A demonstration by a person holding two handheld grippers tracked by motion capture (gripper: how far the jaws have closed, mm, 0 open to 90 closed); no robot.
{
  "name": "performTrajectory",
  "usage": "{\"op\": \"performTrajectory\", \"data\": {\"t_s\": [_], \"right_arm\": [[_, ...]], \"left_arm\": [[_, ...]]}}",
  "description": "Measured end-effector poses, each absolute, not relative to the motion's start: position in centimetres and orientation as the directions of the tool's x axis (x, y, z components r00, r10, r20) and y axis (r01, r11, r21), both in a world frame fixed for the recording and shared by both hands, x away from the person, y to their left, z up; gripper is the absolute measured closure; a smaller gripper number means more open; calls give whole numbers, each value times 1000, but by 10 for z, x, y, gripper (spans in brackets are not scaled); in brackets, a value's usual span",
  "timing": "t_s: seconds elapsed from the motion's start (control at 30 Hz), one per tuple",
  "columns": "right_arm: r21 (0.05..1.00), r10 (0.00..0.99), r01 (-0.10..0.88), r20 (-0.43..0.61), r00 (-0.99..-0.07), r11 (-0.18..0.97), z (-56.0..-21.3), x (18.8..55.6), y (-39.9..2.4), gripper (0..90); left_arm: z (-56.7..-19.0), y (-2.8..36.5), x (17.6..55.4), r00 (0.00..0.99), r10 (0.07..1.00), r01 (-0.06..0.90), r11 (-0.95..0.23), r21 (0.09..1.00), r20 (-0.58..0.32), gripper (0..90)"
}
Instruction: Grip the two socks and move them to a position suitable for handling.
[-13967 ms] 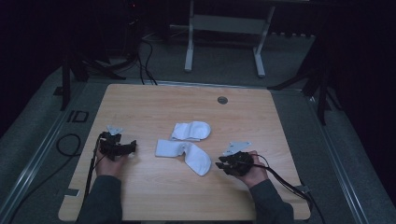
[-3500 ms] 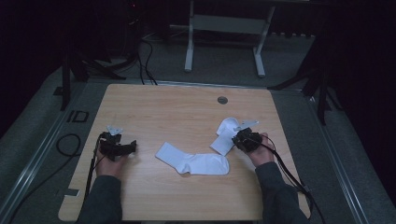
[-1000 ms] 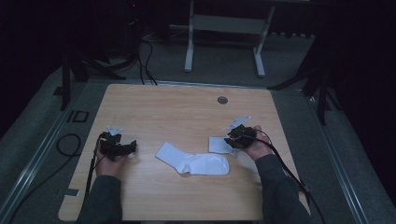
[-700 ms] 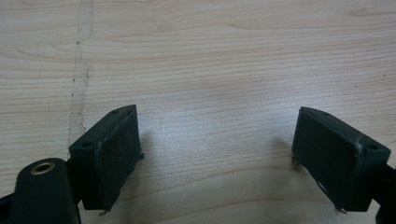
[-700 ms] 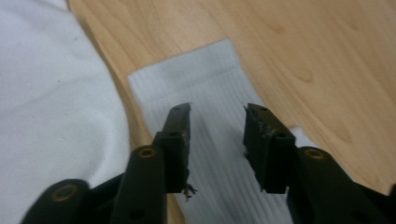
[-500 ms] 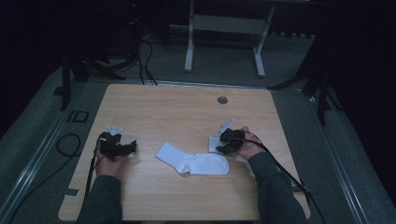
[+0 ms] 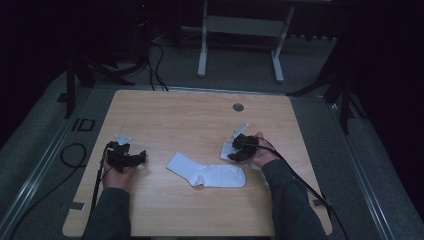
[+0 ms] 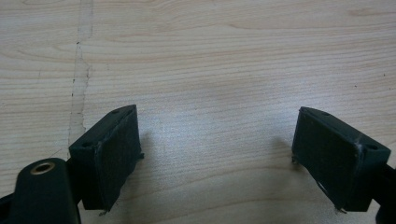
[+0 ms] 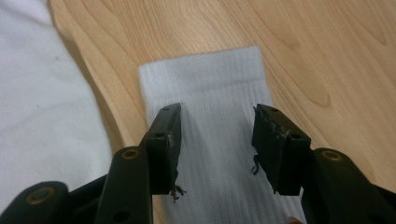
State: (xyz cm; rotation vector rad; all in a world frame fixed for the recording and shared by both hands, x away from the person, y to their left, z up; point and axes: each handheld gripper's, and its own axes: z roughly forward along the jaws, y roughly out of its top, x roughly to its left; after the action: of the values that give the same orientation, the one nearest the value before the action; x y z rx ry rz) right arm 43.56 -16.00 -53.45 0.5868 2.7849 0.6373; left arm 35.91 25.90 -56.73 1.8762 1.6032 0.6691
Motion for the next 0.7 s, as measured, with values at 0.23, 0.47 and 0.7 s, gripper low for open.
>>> {"op": "performTrajectory", "data": {"t_s": [0.23,0.47,0.7], "right_arm": [[475,470,406,-18,-882,780,-536,445,-164,640],[479,481,402,-50,-875,780,-536,443,-160,830],[491,491,399,-68,-869,775,-532,439,-160,839]], "left_arm": [[-567,259,359,155,988,699,-113,706,5,154],[-567,259,359,155,988,699,-114,706,5,154],[-567,259,359,155,988,699,-114,706,5,153]]}}
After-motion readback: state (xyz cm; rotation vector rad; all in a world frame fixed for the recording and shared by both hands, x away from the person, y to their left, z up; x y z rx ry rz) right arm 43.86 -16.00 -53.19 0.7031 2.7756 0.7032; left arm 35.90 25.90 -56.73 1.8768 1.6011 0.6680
